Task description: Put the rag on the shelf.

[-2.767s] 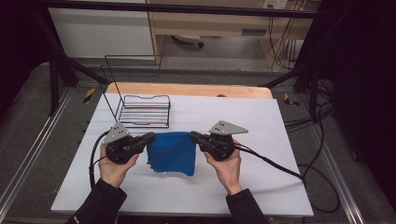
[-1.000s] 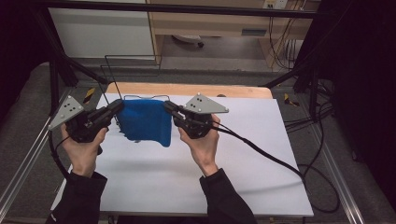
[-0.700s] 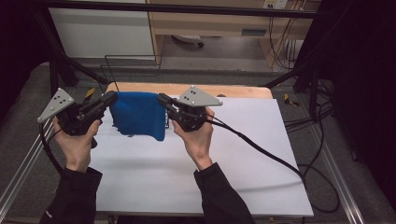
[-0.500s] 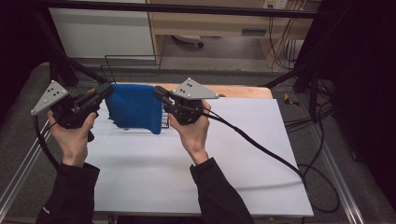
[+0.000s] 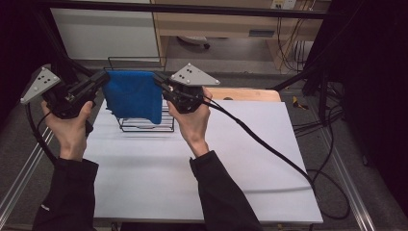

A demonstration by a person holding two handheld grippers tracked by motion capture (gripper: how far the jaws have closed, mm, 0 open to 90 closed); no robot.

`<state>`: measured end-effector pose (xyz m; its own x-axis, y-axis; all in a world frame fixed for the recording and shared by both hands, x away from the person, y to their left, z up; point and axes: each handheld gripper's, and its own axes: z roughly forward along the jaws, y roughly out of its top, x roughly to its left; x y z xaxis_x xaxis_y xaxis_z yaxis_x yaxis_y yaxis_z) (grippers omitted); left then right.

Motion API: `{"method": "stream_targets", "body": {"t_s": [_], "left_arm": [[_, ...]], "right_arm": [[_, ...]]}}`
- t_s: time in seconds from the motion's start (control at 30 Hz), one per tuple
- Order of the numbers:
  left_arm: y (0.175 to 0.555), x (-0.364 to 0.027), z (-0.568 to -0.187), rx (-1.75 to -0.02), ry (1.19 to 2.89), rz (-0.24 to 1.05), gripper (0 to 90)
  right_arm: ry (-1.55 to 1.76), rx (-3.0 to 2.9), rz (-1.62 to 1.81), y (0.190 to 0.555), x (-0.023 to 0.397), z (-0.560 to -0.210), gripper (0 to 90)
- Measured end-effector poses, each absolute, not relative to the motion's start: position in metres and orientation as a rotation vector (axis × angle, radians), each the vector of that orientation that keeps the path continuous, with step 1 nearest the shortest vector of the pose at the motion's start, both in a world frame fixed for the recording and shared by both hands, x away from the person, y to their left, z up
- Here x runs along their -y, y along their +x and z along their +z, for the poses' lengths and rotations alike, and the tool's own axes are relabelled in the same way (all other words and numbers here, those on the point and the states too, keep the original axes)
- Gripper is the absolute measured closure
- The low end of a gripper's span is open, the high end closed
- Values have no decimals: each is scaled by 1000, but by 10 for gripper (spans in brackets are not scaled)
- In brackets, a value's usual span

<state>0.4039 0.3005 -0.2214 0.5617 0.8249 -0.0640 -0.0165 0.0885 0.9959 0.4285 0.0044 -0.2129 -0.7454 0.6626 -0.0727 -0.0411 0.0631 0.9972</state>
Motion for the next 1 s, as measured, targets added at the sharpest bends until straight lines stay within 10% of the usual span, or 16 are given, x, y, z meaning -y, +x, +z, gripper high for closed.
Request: {"method": "stream_targets", "body": {"t_s": [1.0], "left_arm": [[442, -316, -182, -759, 1285, 765, 868]], "right_arm": [[570, -1755, 1725, 463, -25, -166, 867]]}}
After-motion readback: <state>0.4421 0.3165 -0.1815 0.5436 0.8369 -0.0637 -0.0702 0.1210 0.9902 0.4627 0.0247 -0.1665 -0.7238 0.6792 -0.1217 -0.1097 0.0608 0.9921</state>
